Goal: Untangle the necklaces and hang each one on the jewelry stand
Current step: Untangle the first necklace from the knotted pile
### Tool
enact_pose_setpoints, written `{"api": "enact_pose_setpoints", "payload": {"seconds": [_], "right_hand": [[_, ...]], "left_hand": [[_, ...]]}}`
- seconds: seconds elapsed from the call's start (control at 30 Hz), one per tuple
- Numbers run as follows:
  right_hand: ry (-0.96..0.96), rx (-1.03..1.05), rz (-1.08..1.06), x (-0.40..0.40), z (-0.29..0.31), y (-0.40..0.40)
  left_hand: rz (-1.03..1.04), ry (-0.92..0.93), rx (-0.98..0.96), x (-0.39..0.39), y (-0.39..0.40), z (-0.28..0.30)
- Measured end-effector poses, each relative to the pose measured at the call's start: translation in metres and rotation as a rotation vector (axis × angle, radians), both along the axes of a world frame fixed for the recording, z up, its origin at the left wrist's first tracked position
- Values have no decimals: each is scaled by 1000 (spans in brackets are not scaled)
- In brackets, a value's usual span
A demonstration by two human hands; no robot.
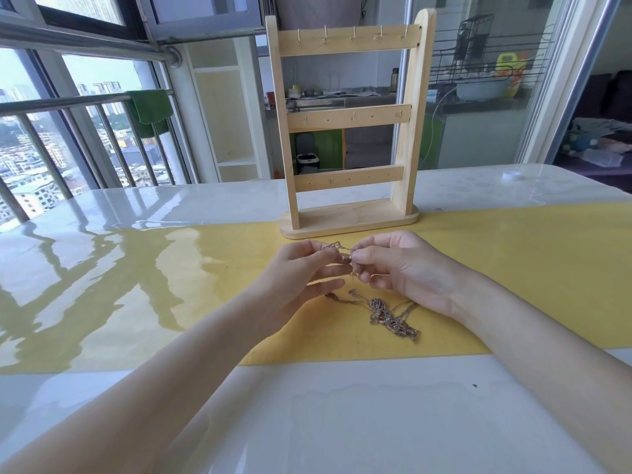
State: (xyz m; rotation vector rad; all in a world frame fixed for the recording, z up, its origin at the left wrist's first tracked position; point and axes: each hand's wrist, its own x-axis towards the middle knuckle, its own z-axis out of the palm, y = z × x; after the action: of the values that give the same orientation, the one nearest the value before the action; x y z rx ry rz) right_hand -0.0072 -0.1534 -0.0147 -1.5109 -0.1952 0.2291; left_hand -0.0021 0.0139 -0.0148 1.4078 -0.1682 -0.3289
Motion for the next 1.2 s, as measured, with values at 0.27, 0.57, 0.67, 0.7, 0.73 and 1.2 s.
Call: {"api": "enact_pose_setpoints", "payload": {"seconds": [0.27,0.57,0.67,0.7,0.73,1.2], "right_hand": [[17,-21,10,0,-1,6],[21,72,12,-1,0,2],[9,3,22,-3,-2,5],[9,-8,5,-3,-2,5],[6,-4,-16,-3,-2,6],[-89,21,-101,-3,1,6]], "left_hand": [[37,6,-83,-5,-8,0],[4,-123,89,-5,-3,0],[-1,-197,200,-5,-1,-1],[-1,-205,222,-5,-1,-1],[-3,-198,226,-5,-1,-2],[26,-111,171,-1,0,-3]]}}
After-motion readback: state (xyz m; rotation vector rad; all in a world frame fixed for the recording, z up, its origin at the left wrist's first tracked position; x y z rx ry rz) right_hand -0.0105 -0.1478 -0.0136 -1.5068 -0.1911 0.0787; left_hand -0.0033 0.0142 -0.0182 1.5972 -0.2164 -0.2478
